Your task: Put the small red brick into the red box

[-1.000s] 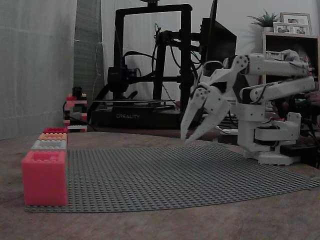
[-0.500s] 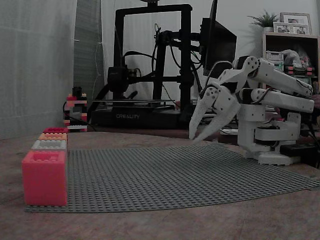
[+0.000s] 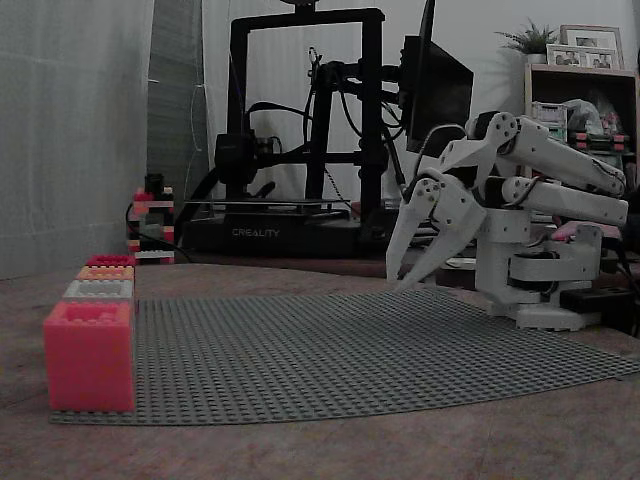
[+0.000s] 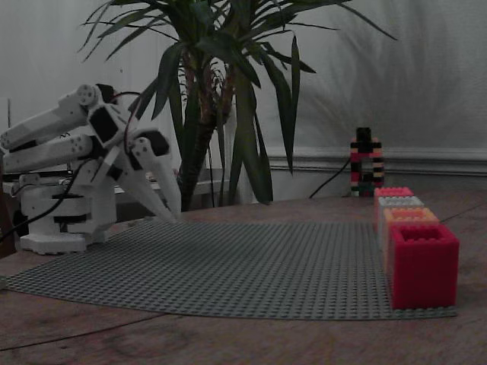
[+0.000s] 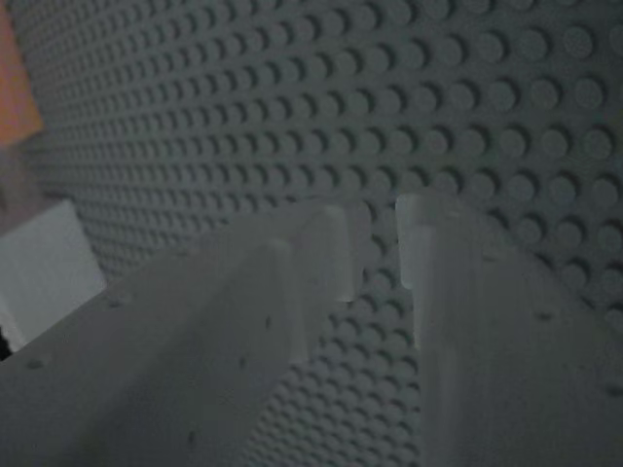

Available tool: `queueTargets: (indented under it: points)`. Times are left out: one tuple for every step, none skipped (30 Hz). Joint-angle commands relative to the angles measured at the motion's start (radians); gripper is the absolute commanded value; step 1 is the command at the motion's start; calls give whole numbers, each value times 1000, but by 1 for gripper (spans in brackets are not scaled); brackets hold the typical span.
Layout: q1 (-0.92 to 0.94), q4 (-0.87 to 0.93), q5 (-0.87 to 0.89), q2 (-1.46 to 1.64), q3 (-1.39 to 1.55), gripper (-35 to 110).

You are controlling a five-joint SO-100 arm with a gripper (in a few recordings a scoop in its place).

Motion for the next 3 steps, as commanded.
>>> queueTargets:
  points:
    - [-25, 35, 18, 8, -28, 0]
    - [-25, 35, 18, 8, -28, 0]
    - [-25, 35, 18, 8, -28, 0]
